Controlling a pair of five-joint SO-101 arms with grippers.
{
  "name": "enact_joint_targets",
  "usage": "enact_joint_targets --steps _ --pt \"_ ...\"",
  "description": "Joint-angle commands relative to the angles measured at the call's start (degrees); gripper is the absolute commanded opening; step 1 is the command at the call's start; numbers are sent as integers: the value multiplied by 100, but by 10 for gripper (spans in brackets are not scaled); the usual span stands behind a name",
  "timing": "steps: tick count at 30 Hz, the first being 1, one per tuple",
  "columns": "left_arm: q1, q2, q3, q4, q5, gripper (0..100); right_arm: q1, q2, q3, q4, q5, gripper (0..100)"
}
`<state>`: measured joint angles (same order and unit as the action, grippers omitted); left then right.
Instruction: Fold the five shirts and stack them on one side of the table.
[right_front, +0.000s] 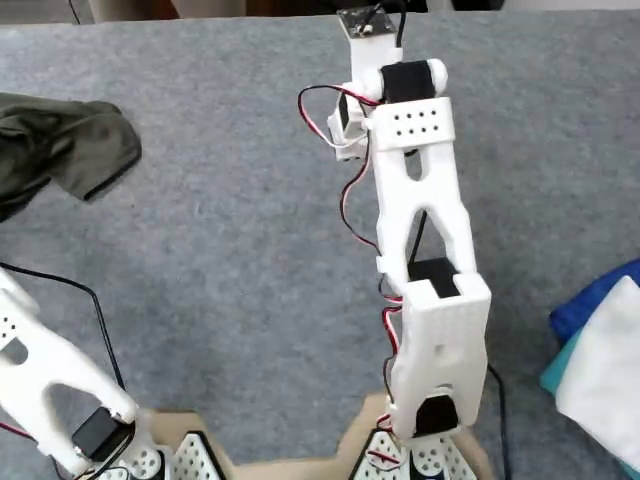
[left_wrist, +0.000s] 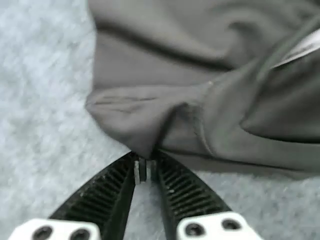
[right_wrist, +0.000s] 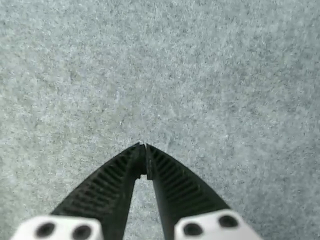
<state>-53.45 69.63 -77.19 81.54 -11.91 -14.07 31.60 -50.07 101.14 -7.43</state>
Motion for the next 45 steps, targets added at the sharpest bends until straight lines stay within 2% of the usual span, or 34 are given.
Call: enact_joint_targets --steps 1,5,10,15,23,27,32,38,45 --pt "246 -92 -835 607 35 18 -40 -22 -251 70 0 6" --pt "589 -101 -1969 1407 97 19 -48 -22 -251 88 0 6" --pt "1222 -734 -1873 1864 457 19 -31 -22 -251 97 0 6" --pt "1943 -1297 -1864 1934 738 19 31 -22 -251 97 0 6" --pt "3095 -2378 -1503 1943 730 18 497 -22 -251 97 0 6" --pt "4123 -3081 -475 1943 747 18 998 -22 -251 97 0 6" --pt "5820 -3873 431 1934 756 18 1754 -31 -312 97 35 6" --pt "7657 -4066 501 1916 756 18 2677 -418 -251 97 615 6" --pt "9029 -4075 501 1916 703 18 3670 -875 -251 97 1363 6"
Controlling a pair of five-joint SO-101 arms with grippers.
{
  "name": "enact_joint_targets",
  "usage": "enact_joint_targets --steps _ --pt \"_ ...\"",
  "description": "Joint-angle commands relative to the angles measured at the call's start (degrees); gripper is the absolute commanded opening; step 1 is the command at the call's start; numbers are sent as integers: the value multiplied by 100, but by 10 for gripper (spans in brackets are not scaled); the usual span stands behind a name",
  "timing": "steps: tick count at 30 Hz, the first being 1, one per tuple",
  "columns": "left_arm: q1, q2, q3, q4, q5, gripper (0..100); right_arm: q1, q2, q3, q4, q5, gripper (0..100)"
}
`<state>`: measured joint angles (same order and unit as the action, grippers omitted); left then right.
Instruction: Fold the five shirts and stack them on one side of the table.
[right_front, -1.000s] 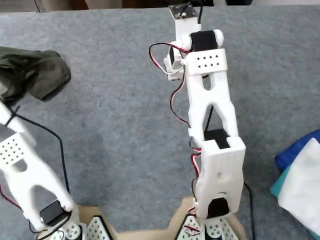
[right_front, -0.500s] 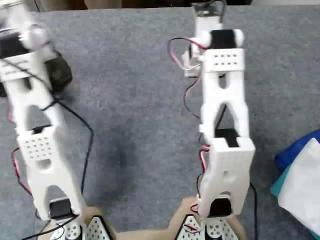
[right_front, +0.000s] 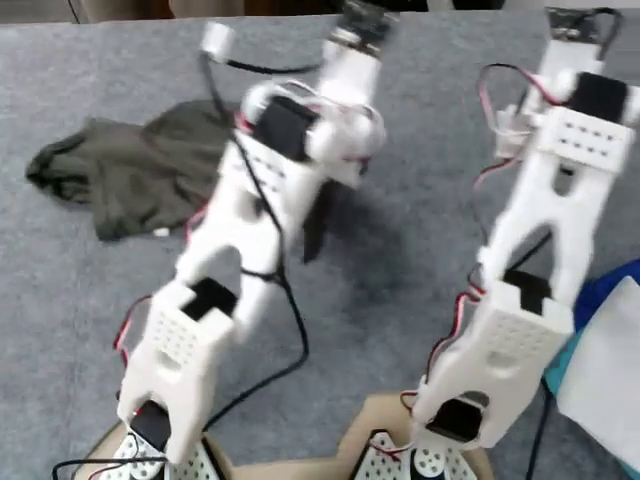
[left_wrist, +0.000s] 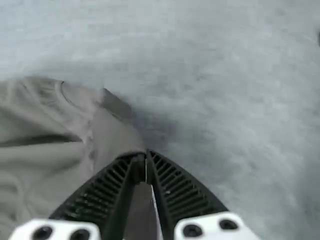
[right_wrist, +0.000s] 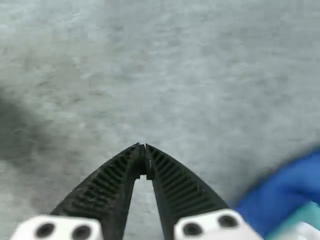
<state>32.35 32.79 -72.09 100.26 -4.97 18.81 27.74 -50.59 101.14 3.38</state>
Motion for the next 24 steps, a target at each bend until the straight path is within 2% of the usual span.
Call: enact_joint_targets --steps 1,4,9,12,15,18,21,24 --pt "519 -382 -9 26 9 18 488 -514 -198 97 396 6" --pt "545 -330 141 -158 18 23 743 -576 -189 97 809 9" --pt "105 -110 193 -325 79 202 716 -593 -4 97 1503 9" --pt "-352 -4 176 -308 114 233 576 -655 198 105 2031 7" --pt "-958 -4 229 -193 70 236 462 -980 497 105 2813 6" --pt "-1679 -48 281 79 -290 232 251 -1429 1033 105 3543 5" --pt "-2637 -207 677 79 -624 217 -75 -2053 2009 105 3798 5" --pt "-3499 -593 1451 79 -1196 214 -549 -2826 3240 97 4396 8"
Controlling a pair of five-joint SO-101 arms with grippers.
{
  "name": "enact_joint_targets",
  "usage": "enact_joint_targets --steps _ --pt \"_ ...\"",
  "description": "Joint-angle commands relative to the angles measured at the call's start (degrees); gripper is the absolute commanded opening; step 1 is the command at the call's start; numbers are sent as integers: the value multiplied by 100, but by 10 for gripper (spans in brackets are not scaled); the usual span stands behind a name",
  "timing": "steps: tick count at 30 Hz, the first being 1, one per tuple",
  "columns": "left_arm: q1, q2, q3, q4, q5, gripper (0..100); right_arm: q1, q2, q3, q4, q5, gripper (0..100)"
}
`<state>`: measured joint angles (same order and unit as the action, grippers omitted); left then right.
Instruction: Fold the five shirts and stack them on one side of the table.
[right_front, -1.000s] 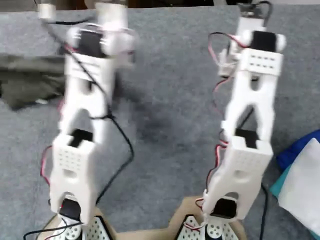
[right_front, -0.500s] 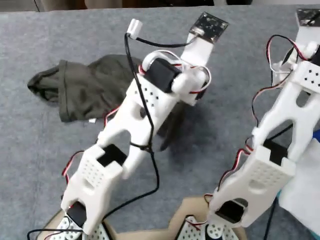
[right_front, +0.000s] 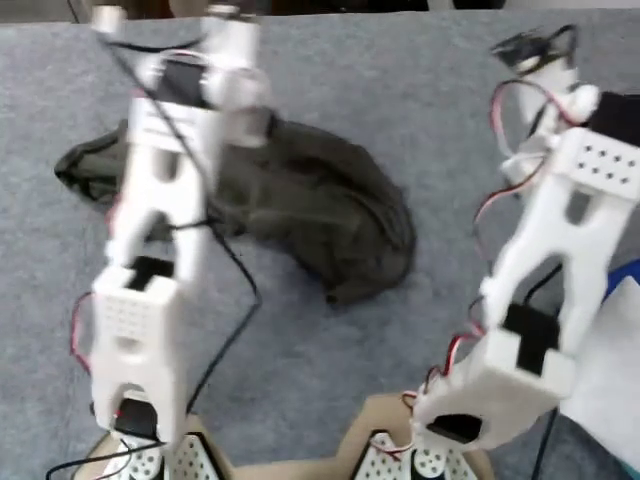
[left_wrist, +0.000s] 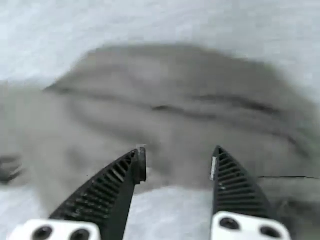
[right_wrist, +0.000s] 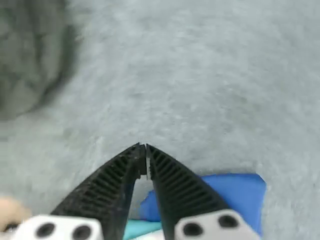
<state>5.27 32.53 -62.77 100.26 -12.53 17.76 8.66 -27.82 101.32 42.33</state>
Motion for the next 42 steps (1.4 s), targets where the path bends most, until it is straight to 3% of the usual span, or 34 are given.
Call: enact_joint_targets --steps 1,6,10,15,22,27,32,37,42 --pt "-1064 -708 818 79 -563 213 -629 -1200 1376 79 686 8" --pt "-2224 -1244 2119 -62 -967 213 -1305 -2589 3099 -35 1213 9" --pt "-3007 -1393 3095 -712 -985 213 -1323 -3336 4110 -290 1468 9" --pt "-3613 -1666 4695 -1477 -958 212 -1305 -4444 5481 -290 2418 10" --pt "-3798 -3266 8457 -4132 -958 197 -1473 -7143 6976 -571 2963 147" --pt "-3411 -4760 10462 -5670 -466 210 -1982 -8092 7451 -334 2813 154" --pt "-3420 -5165 11068 -6426 413 225 -2686 -8207 8462 -1292 2593 154" --pt "-3552 -4769 11051 -6822 571 225 -4127 -8207 9200 -2330 2365 153" --pt "-3930 -4189 10585 -7007 826 224 -4769 -8171 9596 -2769 1969 153"
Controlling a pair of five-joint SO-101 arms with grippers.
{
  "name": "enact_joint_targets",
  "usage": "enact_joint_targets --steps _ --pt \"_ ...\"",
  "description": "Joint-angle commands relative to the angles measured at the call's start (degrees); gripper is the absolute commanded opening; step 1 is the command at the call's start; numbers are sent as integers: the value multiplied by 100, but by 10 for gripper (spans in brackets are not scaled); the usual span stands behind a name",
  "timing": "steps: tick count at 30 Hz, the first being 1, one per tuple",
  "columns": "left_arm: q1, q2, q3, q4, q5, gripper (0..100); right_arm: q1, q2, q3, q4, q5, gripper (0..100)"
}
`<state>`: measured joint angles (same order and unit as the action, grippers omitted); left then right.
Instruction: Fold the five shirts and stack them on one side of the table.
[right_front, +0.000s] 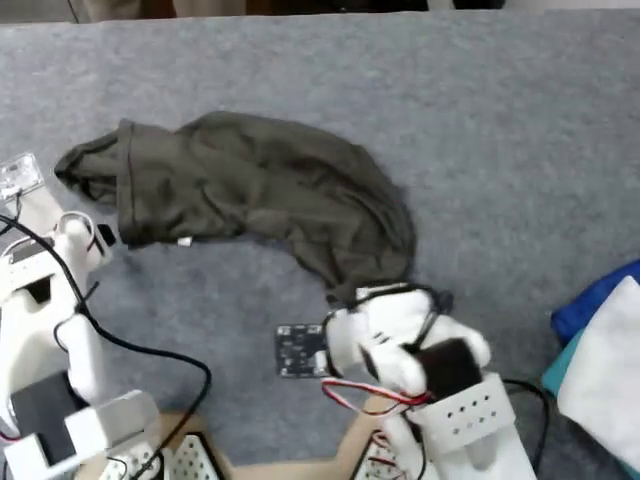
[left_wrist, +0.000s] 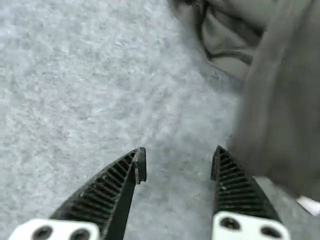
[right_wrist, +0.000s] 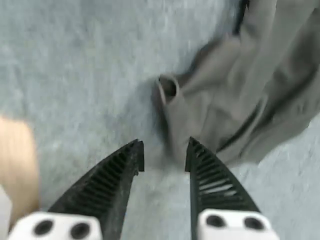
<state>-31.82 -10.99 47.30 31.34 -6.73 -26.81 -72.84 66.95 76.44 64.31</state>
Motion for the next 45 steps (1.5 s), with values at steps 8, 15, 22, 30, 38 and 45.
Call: enact_joint_targets --steps 8,15,22,30,38,45 --pt "-457 1121 -1371 237 554 224 -611 -13 470 -958 -765 152" --pt "-440 1297 -1626 404 554 223 -611 -4 497 -818 -774 96" --pt "-440 1297 -1626 431 554 223 -602 -4 514 -721 -774 101" --pt "-440 1297 -1609 431 387 222 -585 -4 840 -1380 -774 101" --pt "-440 1297 -1609 431 369 222 -435 -4 541 -1345 -756 101" --pt "-440 1297 -1609 431 360 222 136 -4 998 -1820 -466 101"
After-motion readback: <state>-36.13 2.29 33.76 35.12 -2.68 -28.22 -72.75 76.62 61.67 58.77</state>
